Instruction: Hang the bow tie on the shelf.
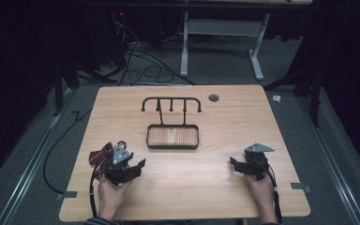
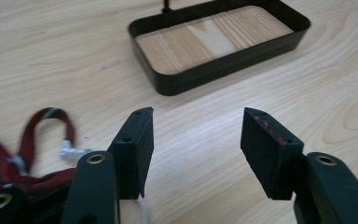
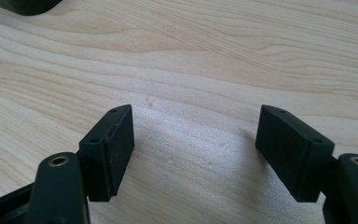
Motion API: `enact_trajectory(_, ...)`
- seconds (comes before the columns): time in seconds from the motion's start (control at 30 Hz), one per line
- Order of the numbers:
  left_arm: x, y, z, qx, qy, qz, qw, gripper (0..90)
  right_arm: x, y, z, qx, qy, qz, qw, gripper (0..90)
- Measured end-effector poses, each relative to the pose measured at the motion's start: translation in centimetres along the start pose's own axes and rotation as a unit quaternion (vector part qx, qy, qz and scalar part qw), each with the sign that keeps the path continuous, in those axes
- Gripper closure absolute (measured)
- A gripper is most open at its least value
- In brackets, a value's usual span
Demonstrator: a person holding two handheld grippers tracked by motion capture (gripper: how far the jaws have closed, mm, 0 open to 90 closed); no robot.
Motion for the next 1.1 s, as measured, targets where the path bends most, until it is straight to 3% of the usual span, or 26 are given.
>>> enact_trajectory(0.13, -0.2, -1.3, -0.3, -0.002, -0.002, -0.013, 0.9999, 46.2, 0.0, 0.0, 0.0, 0.000, 0.000, 0.000, 1.0000, 29.1)
enact_trajectory(0.17, -0.1, -2.2, -0.6, -0.007, -0.003, -0.019, 0.9998, 46.5, 0.0, 0.0, 0.0, 0.000, 0.000, 0.000, 1.0000, 29.1)
enact_trajectory(0.4, 0.5, -5.6, -1.3, -0.028, -0.011, -0.037, 0.9988, 49.8, 0.0, 0.0, 0.0, 0.001, 0.000, 0.000, 1.0000, 29.2)
enact_trajectory(0.5, 1.0, -6.5, -1.4, -0.025, -0.022, -0.049, 0.9983, 51.0, 0.0, 0.0, 0.0, 0.001, 0.000, 0.000, 1.0000, 29.1)
enact_trajectory(0.8, 2.9, -8.8, -1.1, -0.022, -0.048, -0.070, 0.9962, 56.5, 0.0, 0.0, 0.0, 0.001, 0.000, 0.000, 1.0000, 29.2)
enact_trajectory(1.1, 5.1, -9.6, -0.6, -0.032, -0.061, -0.066, 0.9955, 63.2, 0.0, 0.0, 0.0, 0.002, 0.000, 0.000, 1.0000, 29.2)
Point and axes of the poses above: each handheld gripper's, and its own axes: x roughly forward along the jaws, z roughly out of its underside, y roughly to its right, the point moved 6 cm from there along x, roughly forward along the jaws, and after that the axes turned 5 degrees about -z, right-handed, at the moved point
